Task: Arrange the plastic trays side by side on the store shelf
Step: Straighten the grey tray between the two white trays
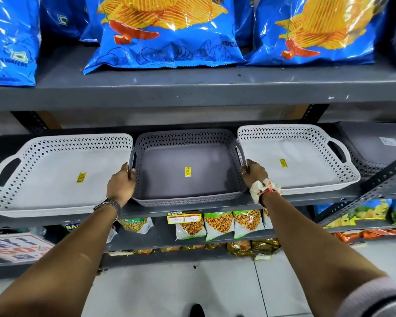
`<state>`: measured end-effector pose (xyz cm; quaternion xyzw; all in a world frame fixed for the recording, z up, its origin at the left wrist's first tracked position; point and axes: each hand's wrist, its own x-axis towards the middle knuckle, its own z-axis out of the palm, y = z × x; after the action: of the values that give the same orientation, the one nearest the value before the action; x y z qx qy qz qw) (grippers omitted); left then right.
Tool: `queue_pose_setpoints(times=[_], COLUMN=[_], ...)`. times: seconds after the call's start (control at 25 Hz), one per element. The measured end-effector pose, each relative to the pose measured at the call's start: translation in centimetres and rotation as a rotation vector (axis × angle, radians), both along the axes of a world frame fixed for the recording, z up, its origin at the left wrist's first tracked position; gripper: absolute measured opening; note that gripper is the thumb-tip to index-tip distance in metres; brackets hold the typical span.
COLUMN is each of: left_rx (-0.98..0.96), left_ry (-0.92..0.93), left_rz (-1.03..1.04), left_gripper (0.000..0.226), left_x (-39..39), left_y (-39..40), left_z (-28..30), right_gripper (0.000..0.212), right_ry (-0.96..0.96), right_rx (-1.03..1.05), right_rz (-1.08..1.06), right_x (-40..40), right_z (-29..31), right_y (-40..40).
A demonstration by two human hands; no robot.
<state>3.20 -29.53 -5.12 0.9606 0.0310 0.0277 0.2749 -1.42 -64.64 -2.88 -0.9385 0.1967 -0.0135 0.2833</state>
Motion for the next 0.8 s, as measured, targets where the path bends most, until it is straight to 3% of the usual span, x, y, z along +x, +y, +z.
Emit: queue_pose_setpoints(times=[0.8], left_rx=[-0.089], left_ry=[0.034], left_rz=[0.03], left_gripper=[0.04], left_x=[-0.9], left_y=[-0.5], left_z=[2.1], right_gripper=[0.019], right_ry=[-0.028], right_rx=[-0.097], right_rz=[0.016], right_x=[0.7], right_z=[-1.3], right_y=[-0.7])
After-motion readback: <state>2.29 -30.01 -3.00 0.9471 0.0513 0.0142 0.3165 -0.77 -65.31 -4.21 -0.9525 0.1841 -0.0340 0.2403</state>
